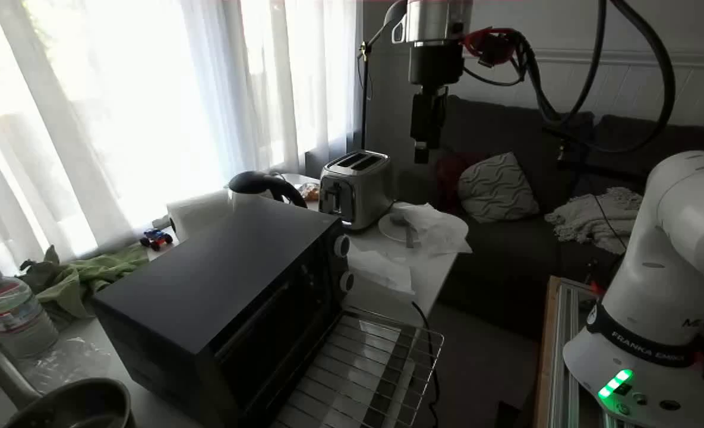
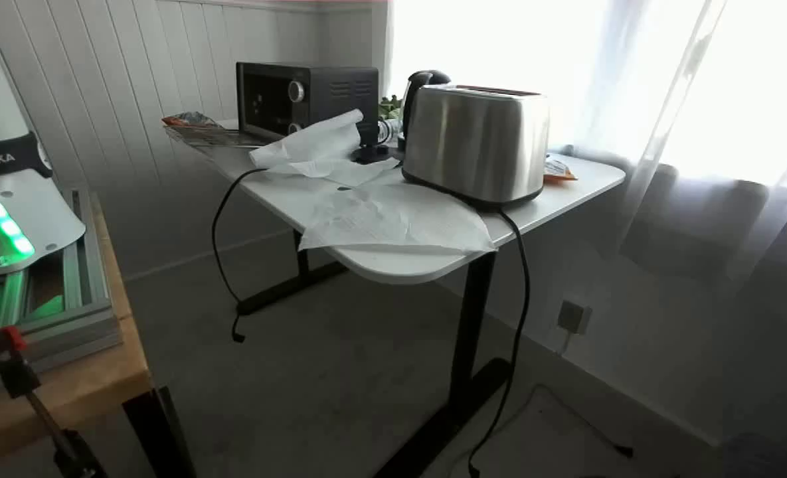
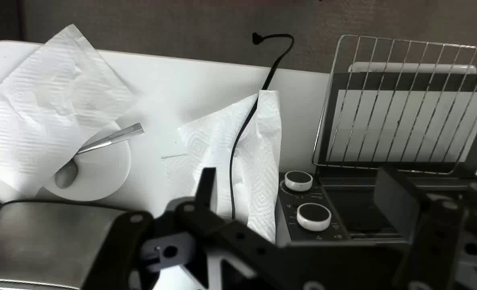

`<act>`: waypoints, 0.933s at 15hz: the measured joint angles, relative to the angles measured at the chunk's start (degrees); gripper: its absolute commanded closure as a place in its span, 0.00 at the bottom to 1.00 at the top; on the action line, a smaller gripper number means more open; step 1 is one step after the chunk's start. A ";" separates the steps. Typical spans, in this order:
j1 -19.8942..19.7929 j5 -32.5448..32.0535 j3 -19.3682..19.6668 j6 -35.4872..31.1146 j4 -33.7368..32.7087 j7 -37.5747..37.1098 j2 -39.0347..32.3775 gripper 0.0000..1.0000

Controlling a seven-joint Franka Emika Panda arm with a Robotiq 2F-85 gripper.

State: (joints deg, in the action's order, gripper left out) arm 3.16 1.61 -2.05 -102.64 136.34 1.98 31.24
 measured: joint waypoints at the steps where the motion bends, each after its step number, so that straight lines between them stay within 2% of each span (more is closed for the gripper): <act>1: 0.00 0.00 0.00 0.00 -0.01 0.00 0.00 0.00; 11: 0.01 0.42 0.40 0.03 0.08 0.76 -0.12 0.00; 14: -0.05 3.32 5.56 -1.91 2.37 9.61 -1.18 0.00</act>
State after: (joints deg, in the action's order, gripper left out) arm 3.11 4.93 3.51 -104.54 138.72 11.59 30.05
